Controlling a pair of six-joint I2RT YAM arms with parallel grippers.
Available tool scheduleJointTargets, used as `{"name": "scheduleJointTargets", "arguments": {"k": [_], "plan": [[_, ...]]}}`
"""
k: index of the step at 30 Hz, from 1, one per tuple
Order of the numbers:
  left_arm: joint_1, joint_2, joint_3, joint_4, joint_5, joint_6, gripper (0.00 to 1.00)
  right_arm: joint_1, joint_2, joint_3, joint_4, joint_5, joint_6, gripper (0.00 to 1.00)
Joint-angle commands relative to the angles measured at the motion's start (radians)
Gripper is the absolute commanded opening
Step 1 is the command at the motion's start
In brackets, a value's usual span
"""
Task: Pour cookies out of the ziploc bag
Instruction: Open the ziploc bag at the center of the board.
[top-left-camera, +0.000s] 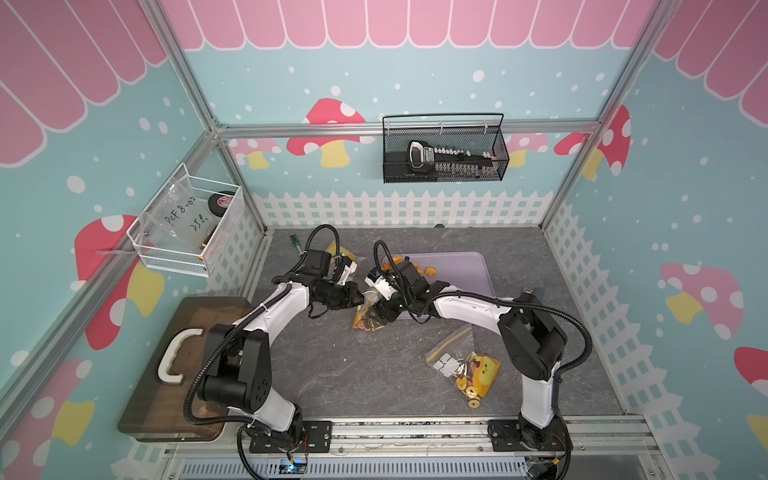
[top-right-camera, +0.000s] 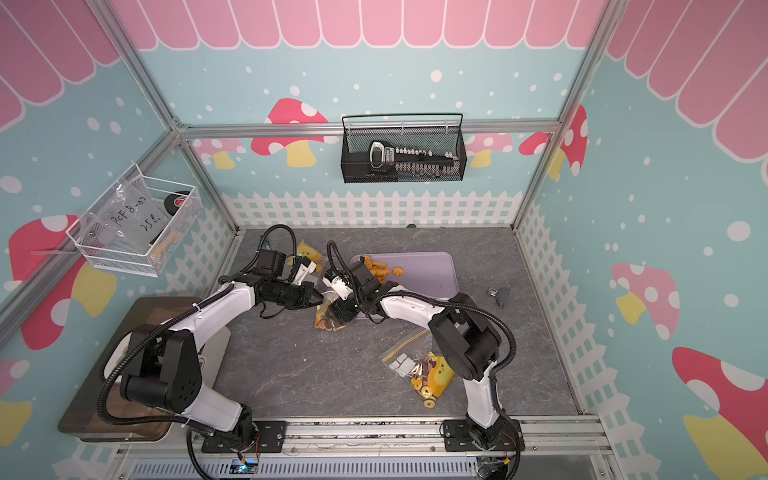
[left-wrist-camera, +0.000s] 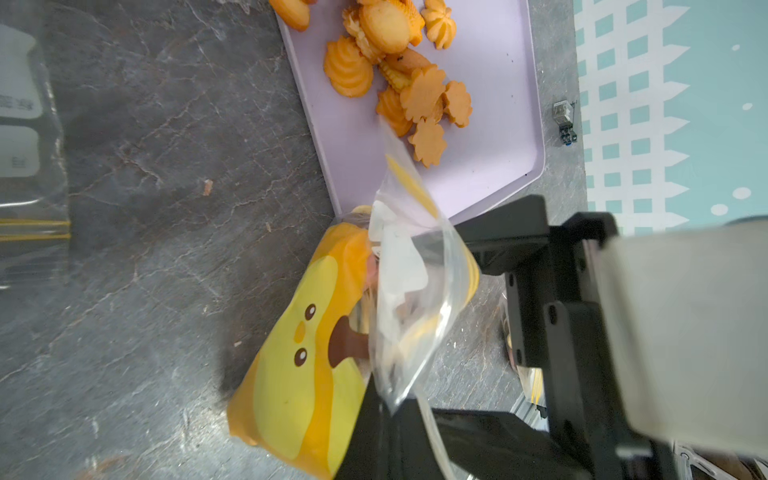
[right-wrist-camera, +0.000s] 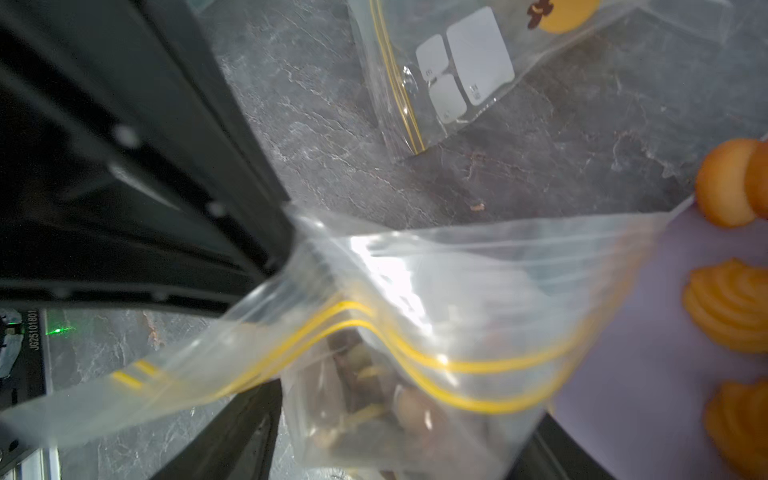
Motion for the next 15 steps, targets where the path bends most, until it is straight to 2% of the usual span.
{"name": "scheduleJointTargets", "arguments": {"k": [1,3,6,7,9,13,15], "plan": [[-0.003,-0.033,-0.004,0.024,0.047,0.007,0.00,0.012,0.016,0.026,-0.064,0.044,0.008,0.63],[-0.004,-0.036,-0.004,0.026,0.044,0.004,0.00,0.012,0.023,0.033,-0.067,0.027,0.003,0.40],[-0.003,-0.030,-0.005,0.026,0.036,0.002,0.00,0.012,0.023,0.039,-0.072,0.004,-0.006,0.17],[-0.003,-0.027,-0.005,0.026,0.035,0.000,0.00,0.012,0.020,0.039,-0.069,-0.005,-0.011,0.14],[-0.002,-0.017,-0.005,0.021,0.028,-0.001,0.00,0.012,0.009,0.033,-0.057,-0.013,-0.011,0.00],[-0.001,0.002,0.003,0.001,-0.003,0.001,0.00,0.010,-0.011,0.012,-0.024,-0.037,-0.012,0.00],[0.005,0.015,0.004,-0.016,-0.041,0.002,0.00,0.009,-0.026,-0.014,0.018,-0.094,-0.017,0.00]]}}
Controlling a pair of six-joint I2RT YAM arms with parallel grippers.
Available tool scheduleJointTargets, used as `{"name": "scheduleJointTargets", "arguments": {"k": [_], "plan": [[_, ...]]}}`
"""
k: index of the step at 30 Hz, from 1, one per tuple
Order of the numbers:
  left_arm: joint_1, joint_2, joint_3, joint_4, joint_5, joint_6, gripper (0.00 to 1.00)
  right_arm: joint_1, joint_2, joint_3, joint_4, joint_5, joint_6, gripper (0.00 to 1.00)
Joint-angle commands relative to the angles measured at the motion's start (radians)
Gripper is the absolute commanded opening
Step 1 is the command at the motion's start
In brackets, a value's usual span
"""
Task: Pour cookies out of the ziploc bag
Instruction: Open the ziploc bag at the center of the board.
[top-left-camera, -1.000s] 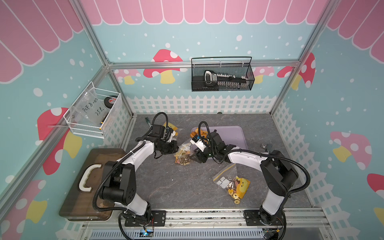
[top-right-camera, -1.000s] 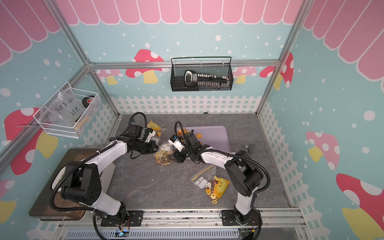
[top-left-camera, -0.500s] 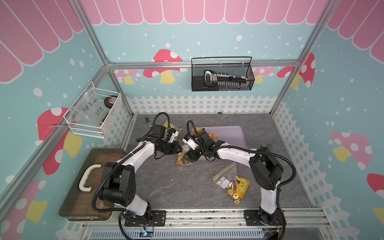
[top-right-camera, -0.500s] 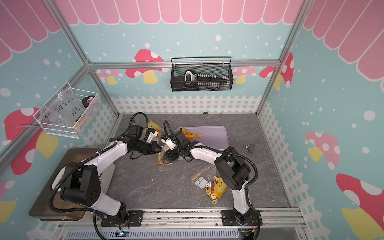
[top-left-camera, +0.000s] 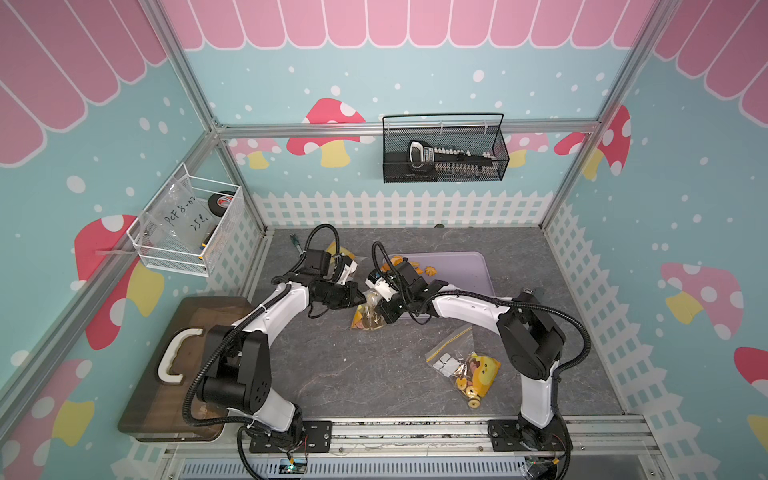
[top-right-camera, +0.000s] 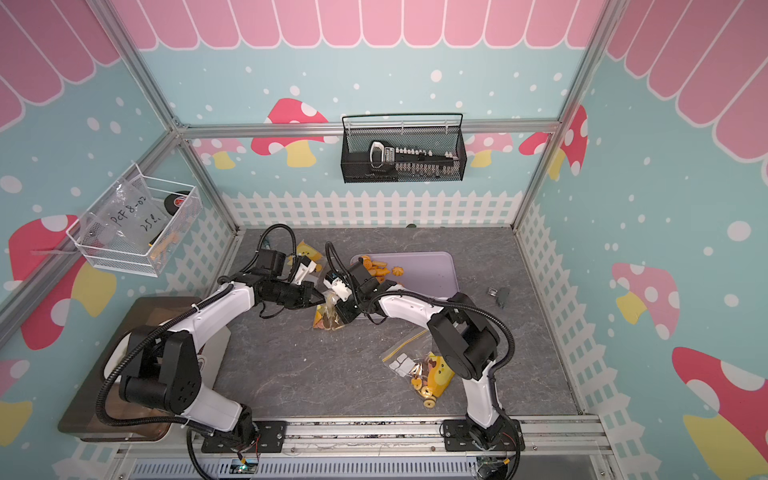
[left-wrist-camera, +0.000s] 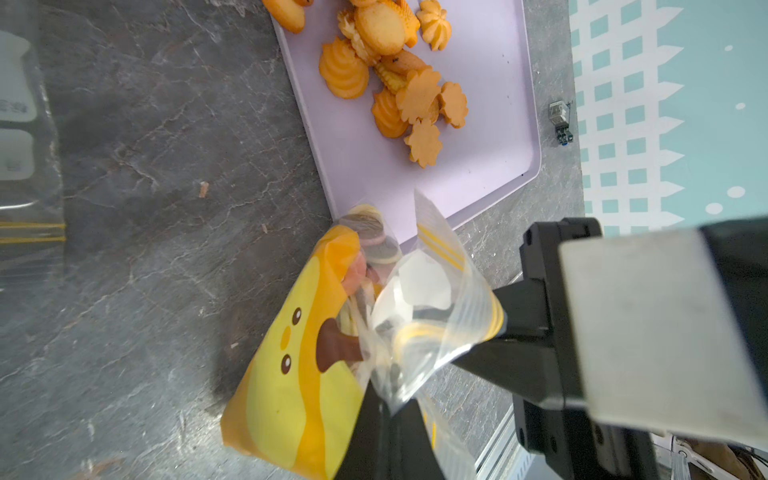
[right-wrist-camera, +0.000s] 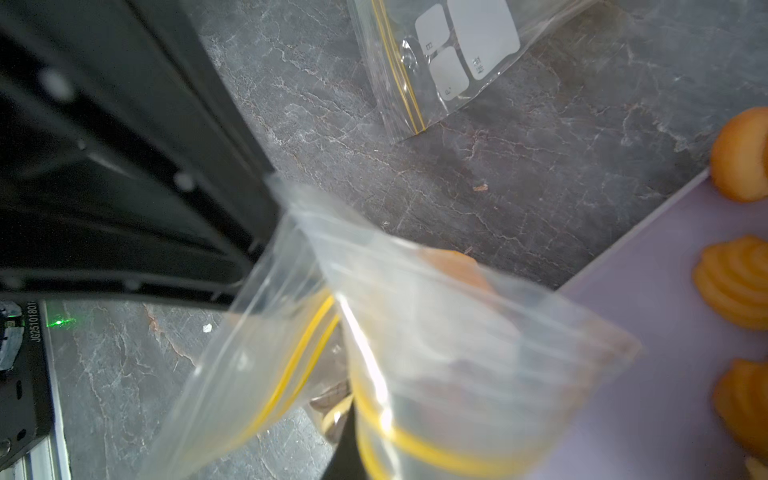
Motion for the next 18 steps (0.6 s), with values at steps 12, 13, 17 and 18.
{"name": "scheduleJointTargets", "arguments": {"k": [12,13,17,18], "plan": [[0.065,0.077,0.017,-0.075,-0.145,-0.017,0.00,-0.097,-0.131,-0.294,0.616,-0.475,0.230,0.00],[0.065,0.078,0.017,-0.075,-0.145,-0.016,0.00,-0.102,-0.125,-0.301,0.656,-0.491,0.257,0.00],[0.069,0.081,0.018,-0.082,-0.166,-0.018,0.00,-0.113,-0.092,-0.320,0.821,-0.569,0.380,0.00],[0.071,0.084,0.019,-0.084,-0.172,-0.018,0.00,-0.118,-0.086,-0.329,0.877,-0.582,0.418,0.00]]}}
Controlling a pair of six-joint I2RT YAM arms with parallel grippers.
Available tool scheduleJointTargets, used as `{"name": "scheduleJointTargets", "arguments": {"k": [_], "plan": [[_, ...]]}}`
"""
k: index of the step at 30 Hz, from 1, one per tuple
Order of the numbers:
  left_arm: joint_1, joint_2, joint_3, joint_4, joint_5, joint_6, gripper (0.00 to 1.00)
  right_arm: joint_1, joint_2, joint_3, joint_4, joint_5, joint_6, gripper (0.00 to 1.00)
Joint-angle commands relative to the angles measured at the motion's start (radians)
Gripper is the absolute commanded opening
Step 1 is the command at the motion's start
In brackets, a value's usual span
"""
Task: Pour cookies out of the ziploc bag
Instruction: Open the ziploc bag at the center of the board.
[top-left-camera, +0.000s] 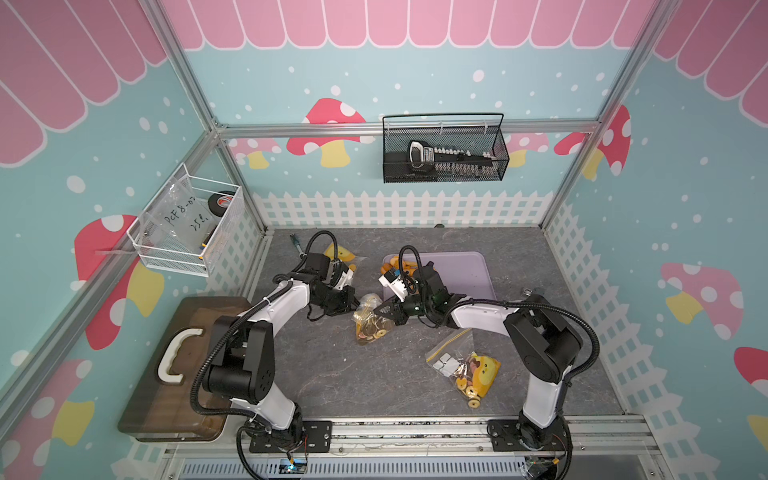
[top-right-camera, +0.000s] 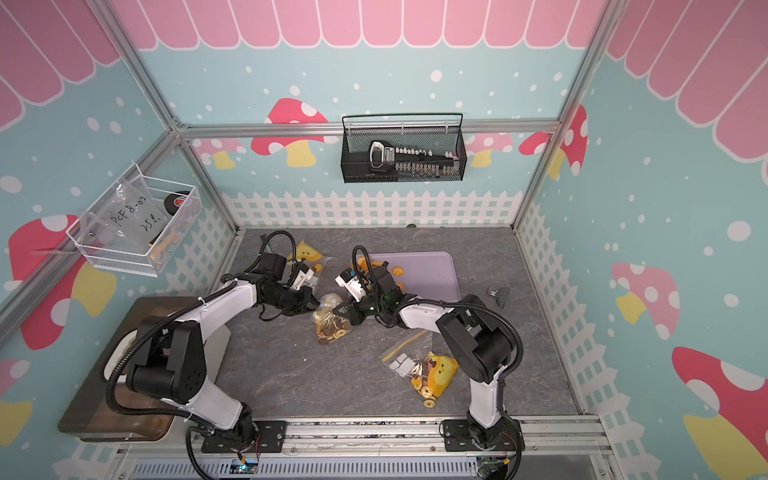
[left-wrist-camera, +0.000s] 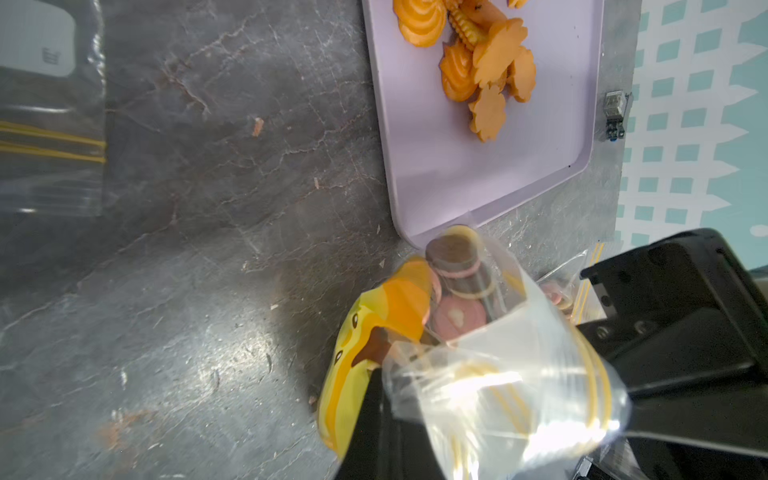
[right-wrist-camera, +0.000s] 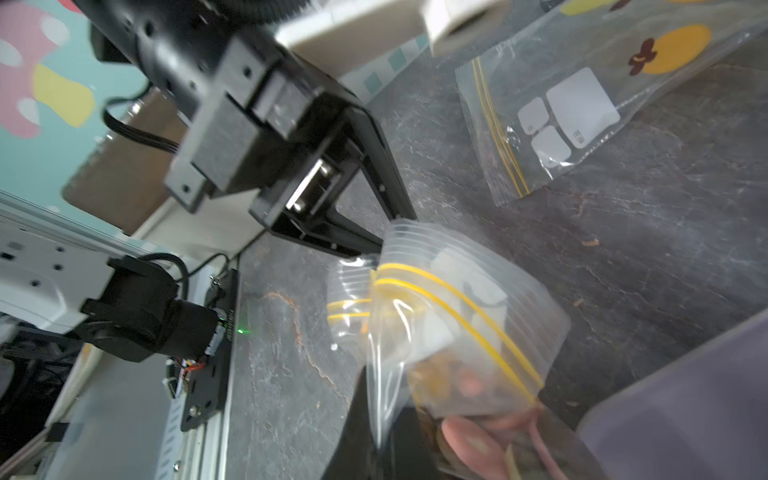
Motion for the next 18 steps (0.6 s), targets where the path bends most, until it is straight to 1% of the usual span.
{"name": "scheduleJointTargets", "arguments": {"k": [1,2,4,5,9,12,13,16,18], "plan": [[0.043,0.023,0.018,-0.008,-0.134,-0.011,0.00,-0.021,0.002,-0.019,0.307,-0.155,0.175,0.00],[0.047,0.025,0.020,-0.011,-0.135,-0.010,0.00,-0.030,0.011,-0.030,0.368,-0.166,0.240,0.00],[0.057,0.026,0.019,-0.010,-0.134,-0.011,0.00,-0.051,0.023,-0.053,0.504,-0.167,0.328,0.00],[0.057,0.025,0.020,-0.012,-0.132,-0.011,0.00,-0.061,0.024,-0.058,0.552,-0.195,0.373,0.00],[0.058,0.024,0.019,-0.011,-0.142,-0.014,0.00,-0.074,0.024,-0.075,0.598,-0.202,0.408,0.00],[0.062,0.021,0.020,-0.012,-0.138,-0.013,0.00,-0.092,0.024,-0.093,0.678,-0.195,0.469,0.00],[0.063,0.022,0.020,-0.009,-0.129,-0.014,0.00,-0.095,0.024,-0.089,0.664,-0.191,0.466,0.00],[0.060,0.006,0.009,0.036,-0.054,-0.027,0.00,-0.093,0.024,-0.070,0.481,-0.177,0.350,0.00],[0.058,-0.017,-0.003,0.076,-0.005,-0.034,0.00,-0.093,0.019,-0.055,0.382,-0.144,0.301,0.00]]}}
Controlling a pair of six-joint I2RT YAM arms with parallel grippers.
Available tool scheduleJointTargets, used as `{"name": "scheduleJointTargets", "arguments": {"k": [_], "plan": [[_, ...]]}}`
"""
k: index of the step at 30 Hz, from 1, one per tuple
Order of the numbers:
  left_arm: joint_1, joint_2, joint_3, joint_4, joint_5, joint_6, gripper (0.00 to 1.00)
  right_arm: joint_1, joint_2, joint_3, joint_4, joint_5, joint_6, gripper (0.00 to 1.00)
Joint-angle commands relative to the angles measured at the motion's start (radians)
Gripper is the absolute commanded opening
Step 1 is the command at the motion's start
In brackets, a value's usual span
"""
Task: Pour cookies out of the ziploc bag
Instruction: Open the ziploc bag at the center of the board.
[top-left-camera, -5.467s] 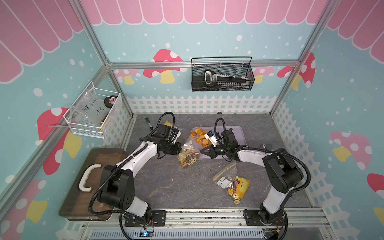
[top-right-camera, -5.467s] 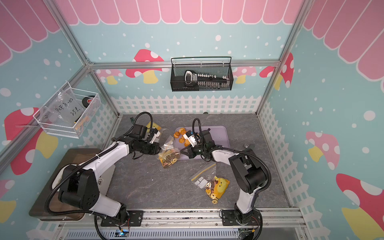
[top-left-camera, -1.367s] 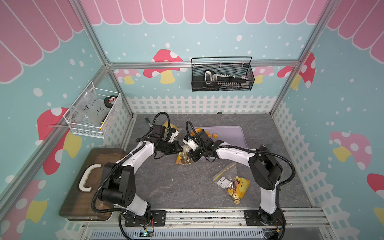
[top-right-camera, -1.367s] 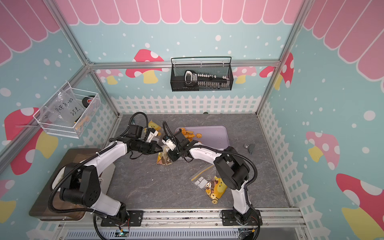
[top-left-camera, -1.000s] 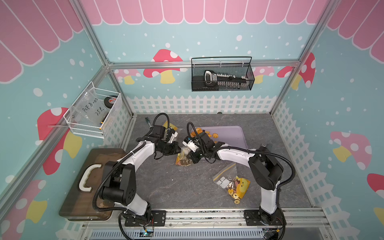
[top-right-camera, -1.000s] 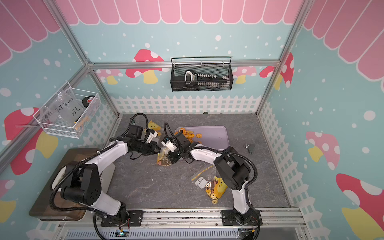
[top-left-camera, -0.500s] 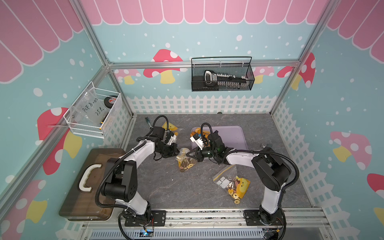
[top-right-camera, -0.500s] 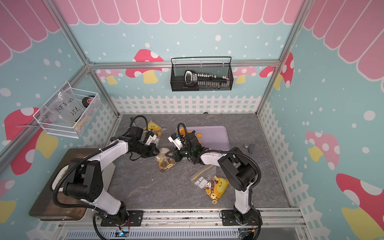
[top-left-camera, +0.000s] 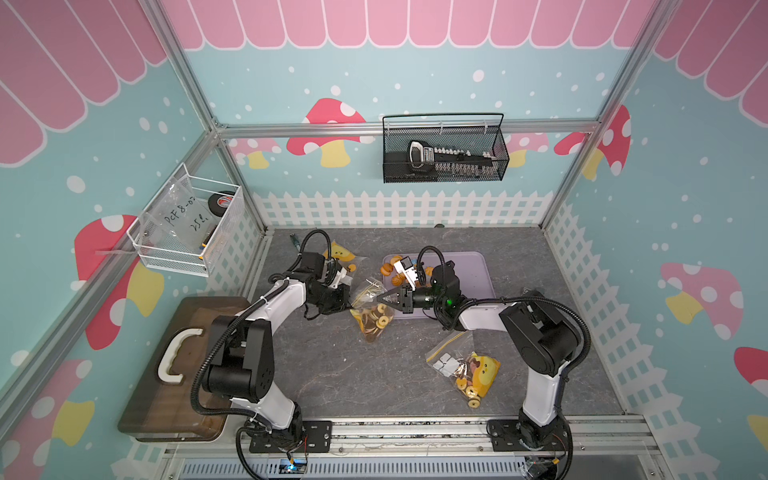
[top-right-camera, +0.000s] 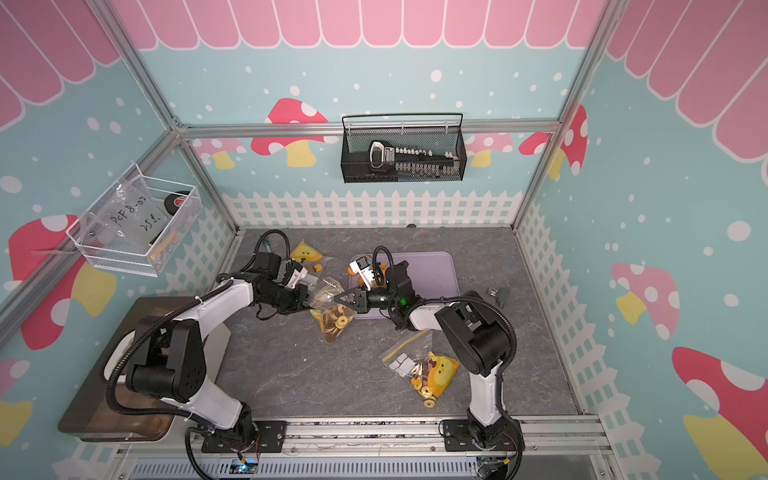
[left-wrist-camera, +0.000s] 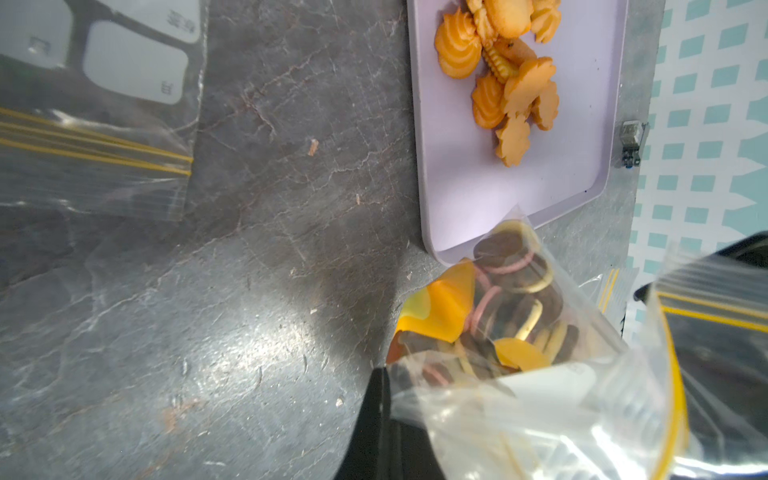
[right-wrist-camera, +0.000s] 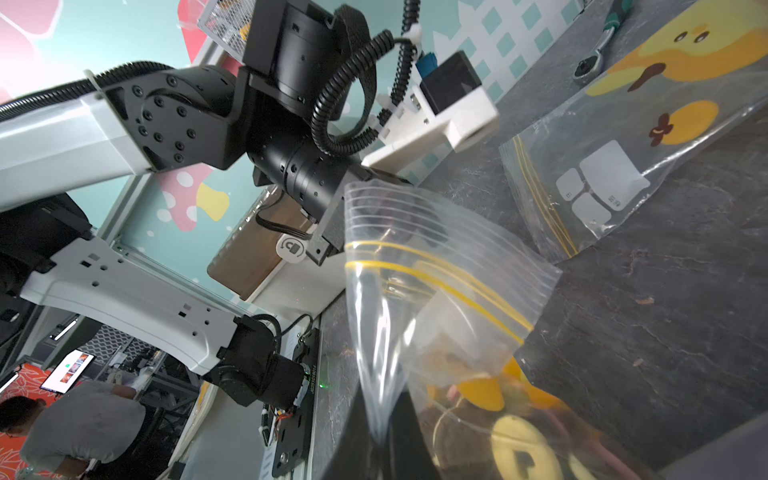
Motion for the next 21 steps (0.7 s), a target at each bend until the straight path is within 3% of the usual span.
{"name": "scheduleJointTargets", "arguments": {"k": [1,8,12,13,16,21], "plan": [[0.014,-0.037,-0.009,0.071,0.035,-0.016,0.00,-0.013,-0.026,0.044,-0.133,0.020,-0.094,0.00],[-0.042,-0.197,-0.049,0.174,0.050,-0.006,0.00,-0.018,-0.147,0.083,-0.516,0.155,-0.268,0.64],[-0.061,-0.288,-0.057,0.184,-0.010,0.020,0.00,-0.028,-0.217,0.093,-0.660,0.192,-0.309,0.83],[-0.069,-0.316,-0.058,0.181,-0.043,0.031,0.00,-0.033,-0.232,0.091,-0.678,0.194,-0.310,0.98],[-0.088,-0.382,-0.057,0.167,-0.134,0.057,0.00,-0.038,-0.262,0.114,-0.783,0.227,-0.315,0.99],[-0.109,-0.395,-0.073,0.175,-0.153,0.062,0.00,-0.038,-0.266,0.177,-0.923,0.313,-0.323,0.99]]}}
